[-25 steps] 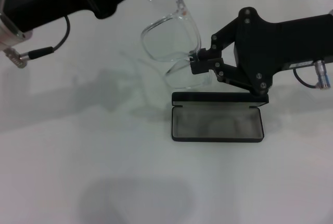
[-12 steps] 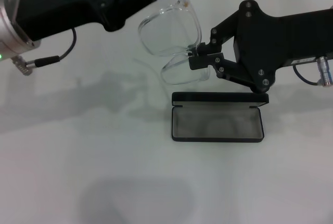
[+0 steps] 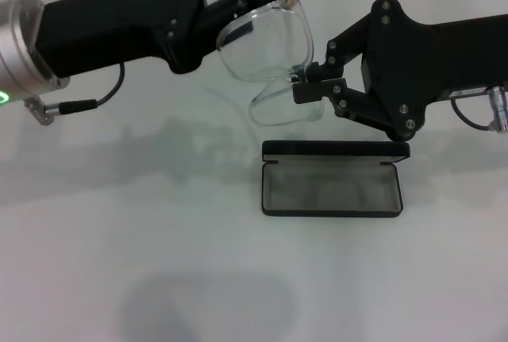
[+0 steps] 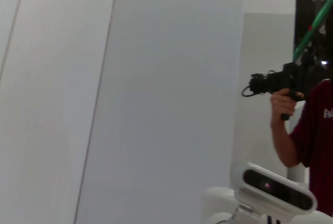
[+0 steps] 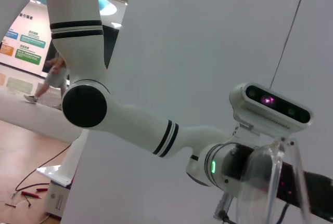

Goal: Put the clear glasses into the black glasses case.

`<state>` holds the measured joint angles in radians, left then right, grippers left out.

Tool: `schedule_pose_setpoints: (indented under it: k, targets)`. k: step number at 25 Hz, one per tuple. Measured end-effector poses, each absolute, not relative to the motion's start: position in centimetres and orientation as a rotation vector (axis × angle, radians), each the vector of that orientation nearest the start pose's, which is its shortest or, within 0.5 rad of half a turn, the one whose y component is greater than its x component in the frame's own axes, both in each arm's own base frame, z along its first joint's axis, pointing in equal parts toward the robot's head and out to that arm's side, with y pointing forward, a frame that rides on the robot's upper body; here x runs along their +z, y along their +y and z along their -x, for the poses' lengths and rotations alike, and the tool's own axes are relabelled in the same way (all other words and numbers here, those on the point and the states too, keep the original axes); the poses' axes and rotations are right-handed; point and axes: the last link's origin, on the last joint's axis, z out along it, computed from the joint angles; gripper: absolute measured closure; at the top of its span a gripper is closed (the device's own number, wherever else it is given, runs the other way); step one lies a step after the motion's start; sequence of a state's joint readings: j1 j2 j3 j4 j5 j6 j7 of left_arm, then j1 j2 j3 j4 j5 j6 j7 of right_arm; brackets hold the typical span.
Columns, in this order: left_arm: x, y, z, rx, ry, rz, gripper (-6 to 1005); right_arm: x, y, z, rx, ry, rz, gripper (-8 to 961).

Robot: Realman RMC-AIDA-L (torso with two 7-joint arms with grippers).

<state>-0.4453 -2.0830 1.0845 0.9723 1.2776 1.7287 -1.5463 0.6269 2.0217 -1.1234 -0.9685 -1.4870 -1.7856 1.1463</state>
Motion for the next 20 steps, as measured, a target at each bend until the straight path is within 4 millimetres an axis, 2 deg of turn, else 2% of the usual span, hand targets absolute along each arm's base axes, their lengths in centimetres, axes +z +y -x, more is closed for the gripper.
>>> schedule_pose_setpoints:
  k: [11,20]
  targets:
    - [4.2,30.8,14.2,-1.441,-0.185,2.775,816,3.5,33.0,-11.7,1.079,-0.604,2.833,900]
    - [5.4,31.2,15.2,-1.456,-0.168,2.663,816,3.6,32.7,-12.0,1.108,-0.589,2.822,901]
